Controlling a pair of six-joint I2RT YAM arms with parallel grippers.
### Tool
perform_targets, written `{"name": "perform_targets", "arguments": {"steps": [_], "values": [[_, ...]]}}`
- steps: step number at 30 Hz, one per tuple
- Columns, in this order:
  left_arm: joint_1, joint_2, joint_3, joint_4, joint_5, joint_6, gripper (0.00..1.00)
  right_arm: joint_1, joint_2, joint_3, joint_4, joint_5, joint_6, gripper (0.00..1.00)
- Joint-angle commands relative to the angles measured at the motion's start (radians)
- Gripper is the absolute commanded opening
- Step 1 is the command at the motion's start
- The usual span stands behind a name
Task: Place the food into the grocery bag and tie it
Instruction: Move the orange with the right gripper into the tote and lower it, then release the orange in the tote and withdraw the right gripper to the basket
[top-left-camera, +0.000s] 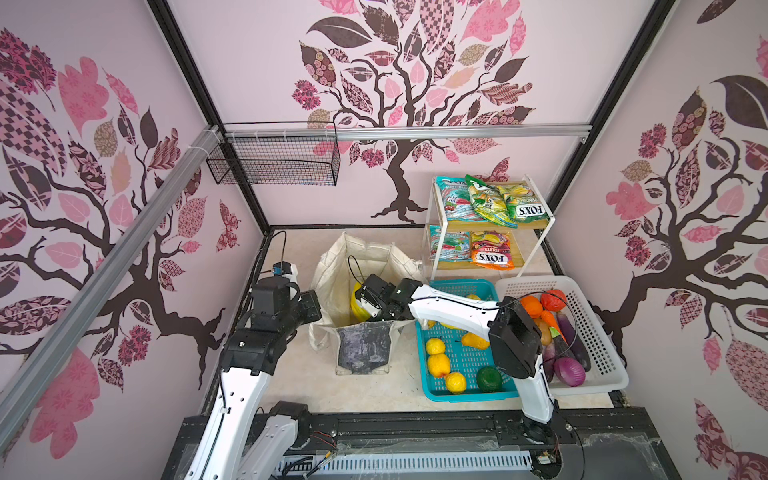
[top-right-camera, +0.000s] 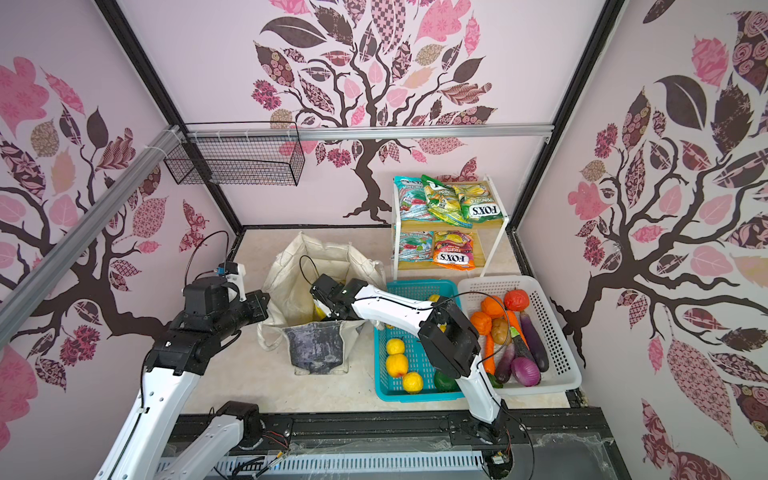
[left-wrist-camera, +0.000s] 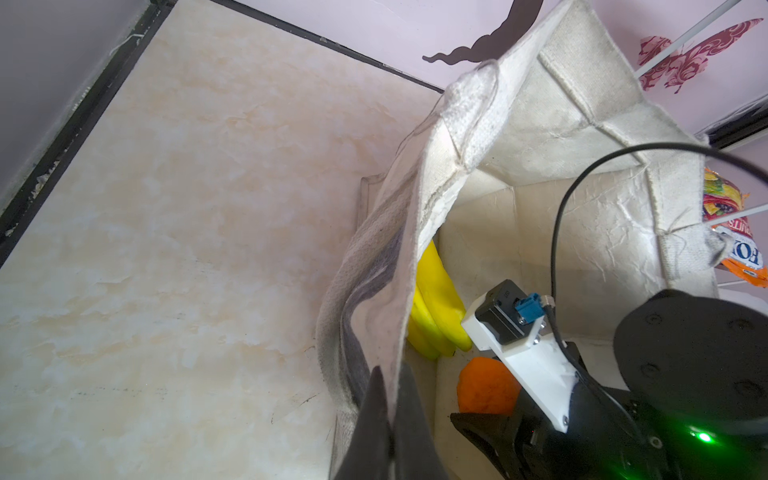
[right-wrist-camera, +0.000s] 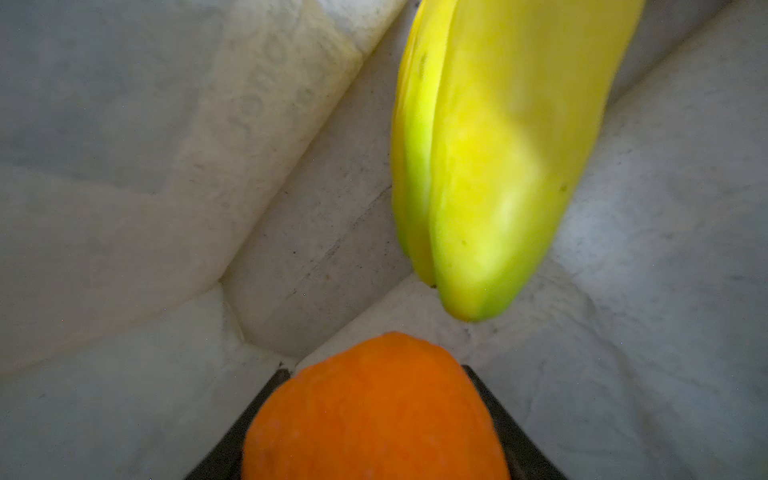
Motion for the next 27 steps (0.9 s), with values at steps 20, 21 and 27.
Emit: {"name": "perform_targets", "arguments": {"steps": [20,21,27], "values": [[0.003,0.000,-0.024,0.037,-0.001,-0.001,0.00,0.000,-0.092,-0.034,0.084,0.103,0.091,0.99],[0.003,0.001,-0.023,0.036,-0.001,-0.001,0.00,0.000,-0.124,-0.045,0.105,0.097,0.102,0.99],[0.004,-0.004,-0.026,0.036,-0.012,-0.005,0.00,0.000,-0.296,-0.133,0.222,0.066,0.143,1.00]]}}
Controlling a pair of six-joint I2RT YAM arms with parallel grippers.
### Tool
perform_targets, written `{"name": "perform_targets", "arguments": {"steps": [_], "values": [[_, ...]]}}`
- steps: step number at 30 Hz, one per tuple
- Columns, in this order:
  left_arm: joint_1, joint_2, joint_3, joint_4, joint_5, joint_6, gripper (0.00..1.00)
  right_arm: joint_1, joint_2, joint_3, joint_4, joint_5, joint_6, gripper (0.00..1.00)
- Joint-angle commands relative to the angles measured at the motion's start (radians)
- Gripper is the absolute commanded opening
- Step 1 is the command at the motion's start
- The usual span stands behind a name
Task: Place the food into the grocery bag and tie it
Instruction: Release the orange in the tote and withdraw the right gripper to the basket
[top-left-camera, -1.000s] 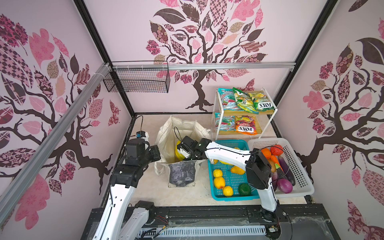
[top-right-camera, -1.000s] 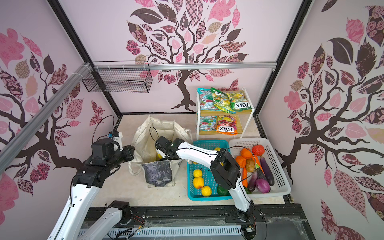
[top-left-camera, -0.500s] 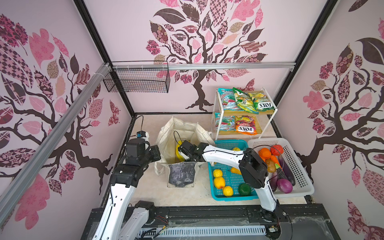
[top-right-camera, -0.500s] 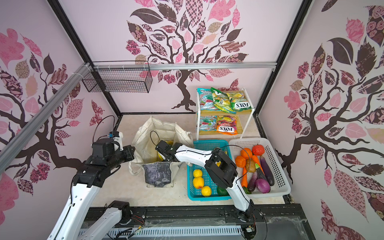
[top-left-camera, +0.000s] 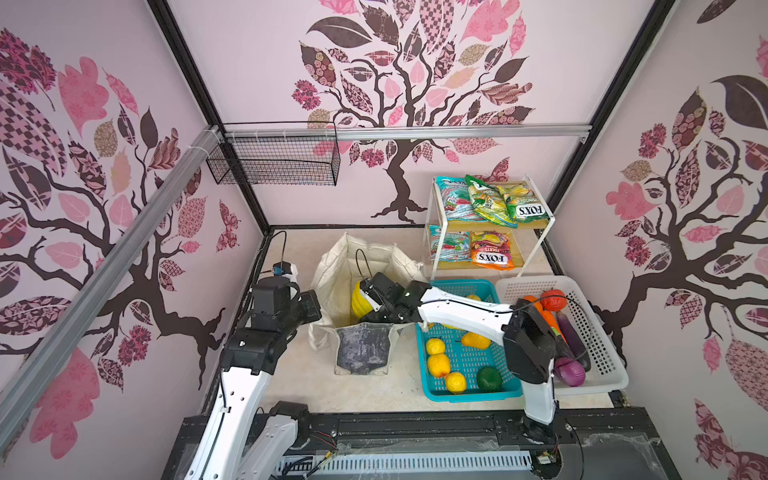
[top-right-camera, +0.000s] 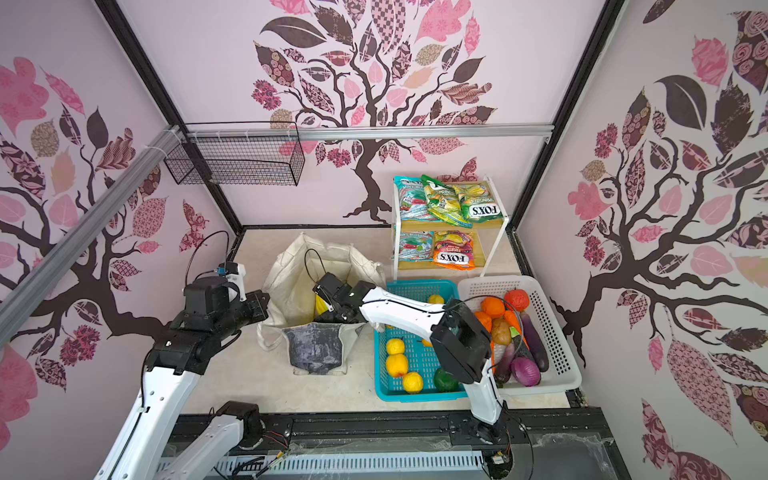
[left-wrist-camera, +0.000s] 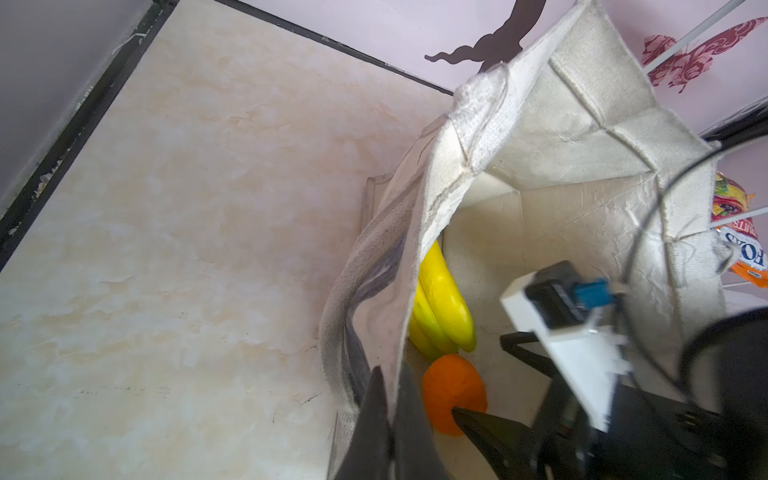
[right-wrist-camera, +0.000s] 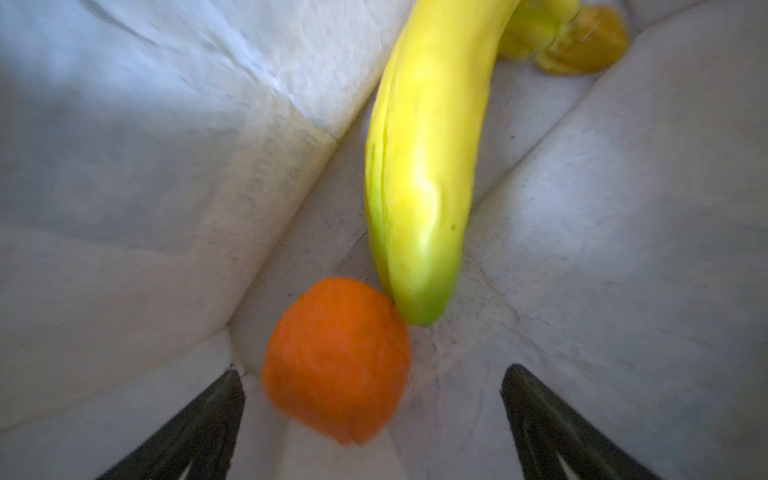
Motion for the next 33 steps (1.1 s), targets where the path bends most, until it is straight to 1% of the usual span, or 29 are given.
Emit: {"name": "perform_targets", "arguments": {"steps": [1,6,10,13,17,18,20,22,23,27,31,33], "values": [[0.004,-0.001,-0.021,0.032,-0.010,-0.003,0.00,0.000,-0.134,-0.012,0.051,-0.001,0.039,1.00],[0.004,-0.010,-0.026,0.032,-0.034,-0.006,0.00,0.000,-0.247,-0.044,0.054,0.041,0.075,0.99],[0.003,0.007,-0.018,0.016,-0.049,-0.008,0.00,0.000,-0.394,-0.111,0.082,0.055,0.128,1.00],[0.003,0.010,-0.013,0.007,-0.062,-0.008,0.00,0.000,-0.501,-0.162,0.081,0.078,0.138,0.99],[0.004,-0.009,-0.020,0.014,-0.075,-0.008,0.00,-0.007,-0.645,-0.252,0.068,0.148,0.153,1.00],[0.004,-0.010,-0.019,0.014,-0.076,-0.008,0.00,-0.015,-0.675,-0.275,0.065,0.147,0.156,1.00],[0.003,-0.006,-0.018,0.013,-0.082,-0.009,0.00,-0.069,-0.760,-0.353,0.055,0.111,0.192,1.00],[0.004,0.000,-0.017,0.009,-0.082,-0.008,0.00,-0.158,-0.842,-0.434,0.042,0.020,0.221,1.00],[0.004,0.003,-0.016,0.008,-0.081,-0.007,0.00,-0.192,-0.882,-0.477,0.029,0.001,0.224,1.00],[0.003,0.002,-0.016,0.009,-0.082,-0.006,0.00,-0.204,-1.001,-0.581,-0.070,0.070,0.198,1.00],[0.003,0.003,-0.015,-0.001,-0.105,-0.002,0.00,-0.204,-1.047,-0.635,-0.177,0.052,0.197,0.99],[0.004,0.002,-0.009,-0.005,-0.110,0.001,0.00,-0.204,-1.055,-0.664,-0.206,0.035,0.227,1.00]]}}
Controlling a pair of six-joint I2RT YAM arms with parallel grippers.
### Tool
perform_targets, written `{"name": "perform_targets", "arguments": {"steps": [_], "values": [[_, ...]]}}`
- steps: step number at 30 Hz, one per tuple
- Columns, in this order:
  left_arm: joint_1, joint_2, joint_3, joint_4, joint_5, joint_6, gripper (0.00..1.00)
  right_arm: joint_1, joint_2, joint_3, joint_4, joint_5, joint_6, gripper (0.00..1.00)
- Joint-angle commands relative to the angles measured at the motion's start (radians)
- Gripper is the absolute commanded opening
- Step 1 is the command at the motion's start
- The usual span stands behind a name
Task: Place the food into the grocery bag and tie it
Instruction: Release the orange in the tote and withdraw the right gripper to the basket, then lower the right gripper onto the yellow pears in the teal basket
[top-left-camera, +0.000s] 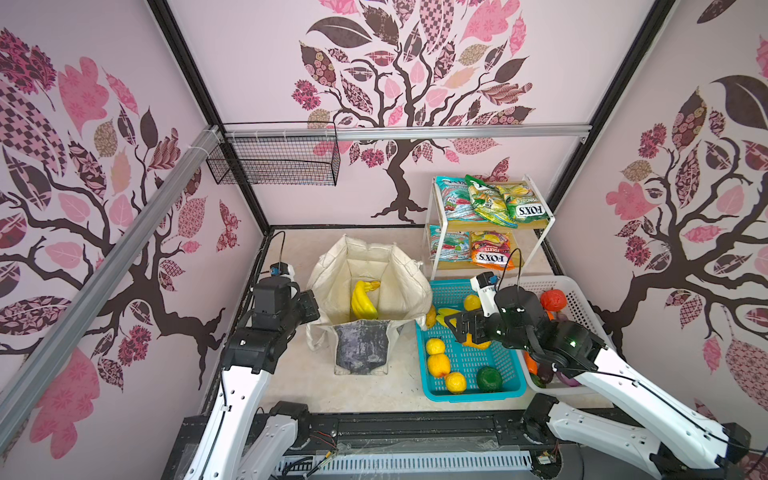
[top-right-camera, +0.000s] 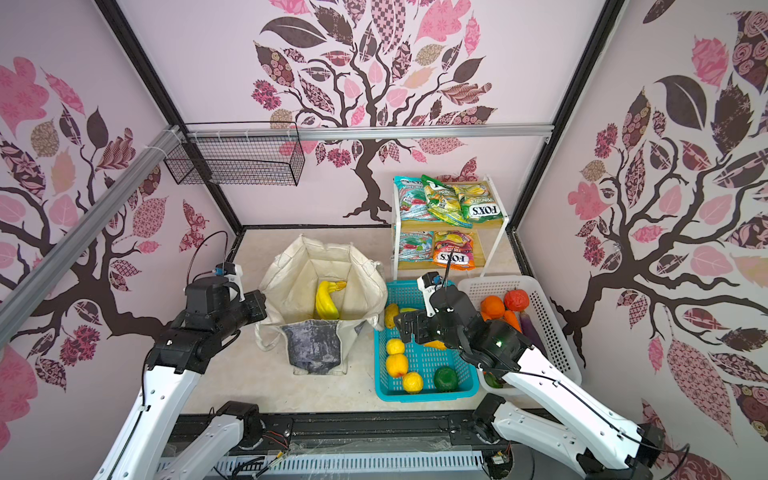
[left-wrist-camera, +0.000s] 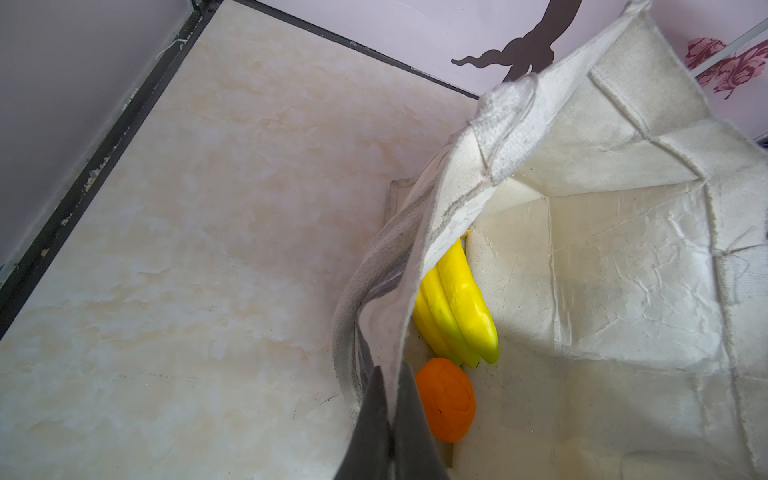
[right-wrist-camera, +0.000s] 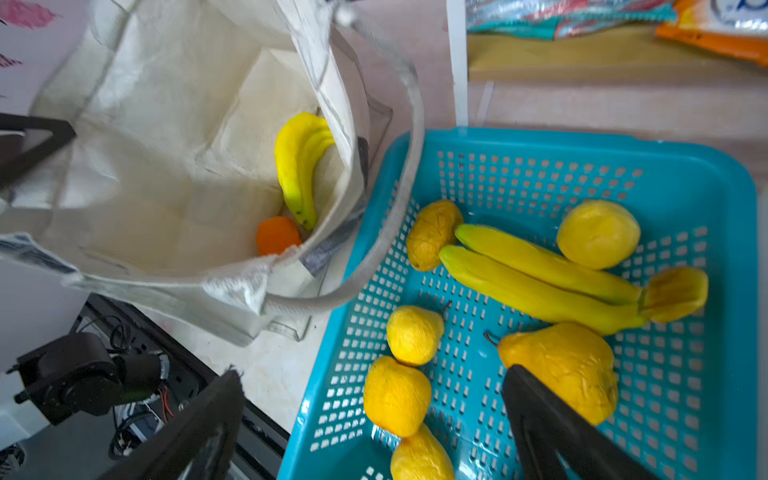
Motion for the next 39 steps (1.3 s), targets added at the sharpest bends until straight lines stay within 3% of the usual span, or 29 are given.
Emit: {"name": "perform_targets", "arguments": {"steps": [1,6,12,19,39], "values": [[0.003,-0.005,-0.010,0.008,-0.033,0.005,0.00,0.003,-0.014,-0.046,-0.097,-0.038,0.037,1.00],[0.004,-0.008,-0.016,0.015,-0.030,0.005,0.00,0.002,0.007,-0.159,-0.027,-0.113,0.051,0.99],[0.004,-0.006,-0.015,0.010,-0.043,0.005,0.00,0.002,0.107,-0.230,0.095,-0.126,0.035,0.97],[0.004,-0.004,-0.015,0.013,-0.033,0.011,0.00,0.002,0.277,-0.186,0.102,-0.174,-0.007,0.89],[0.004,-0.010,-0.015,0.012,-0.028,0.014,0.00,0.045,0.456,-0.261,0.240,-0.181,0.017,0.80]]}}
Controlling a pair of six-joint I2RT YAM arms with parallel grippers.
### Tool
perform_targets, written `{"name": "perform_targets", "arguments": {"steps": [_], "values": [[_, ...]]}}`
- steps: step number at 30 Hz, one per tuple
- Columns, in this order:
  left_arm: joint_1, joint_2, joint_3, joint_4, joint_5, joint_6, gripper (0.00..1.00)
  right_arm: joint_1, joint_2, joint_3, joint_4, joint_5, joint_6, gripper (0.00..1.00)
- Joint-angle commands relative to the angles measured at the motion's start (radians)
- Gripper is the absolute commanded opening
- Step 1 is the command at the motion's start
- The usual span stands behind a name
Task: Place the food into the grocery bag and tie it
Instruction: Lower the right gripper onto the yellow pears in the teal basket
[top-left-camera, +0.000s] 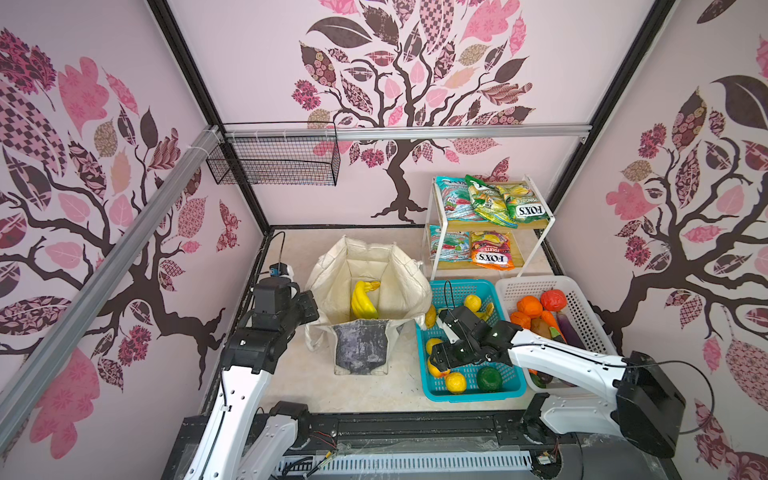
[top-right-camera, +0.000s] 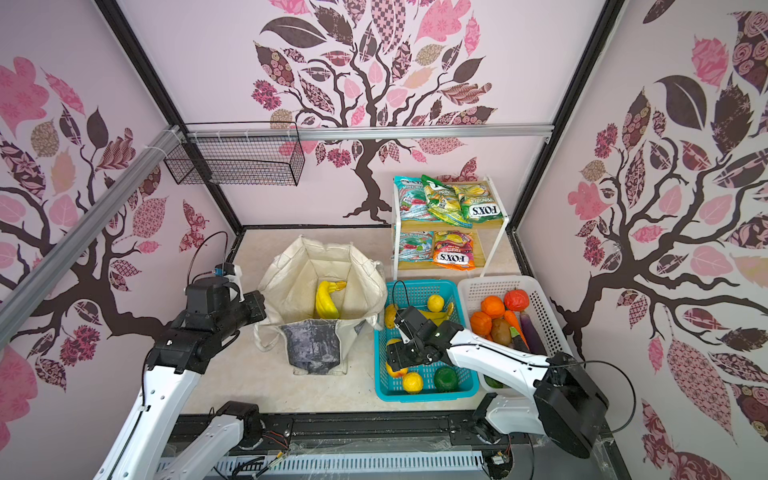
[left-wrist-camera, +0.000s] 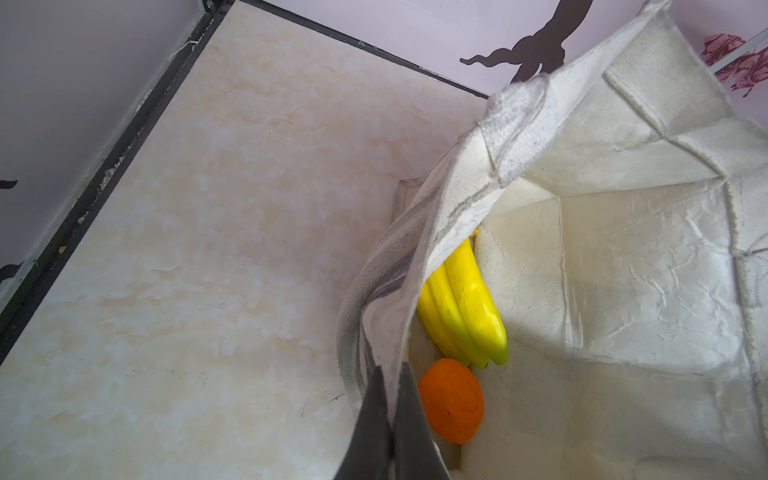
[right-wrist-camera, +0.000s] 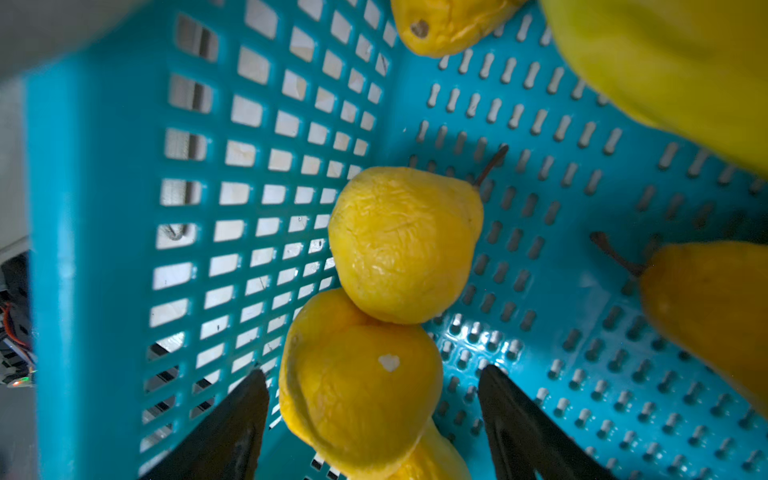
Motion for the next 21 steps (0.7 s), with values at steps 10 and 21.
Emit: {"name": "perform_targets", "arguments": {"steps": [10,21], "values": [[0.004,-0.013,-0.016,0.019,-0.009,0.013,0.00,0.005,0.100,-0.037,0.045,0.074,0.001,0.77],[0.004,-0.015,-0.015,0.019,-0.012,0.012,0.00,0.006,0.090,-0.039,0.038,0.121,0.002,0.66]]}}
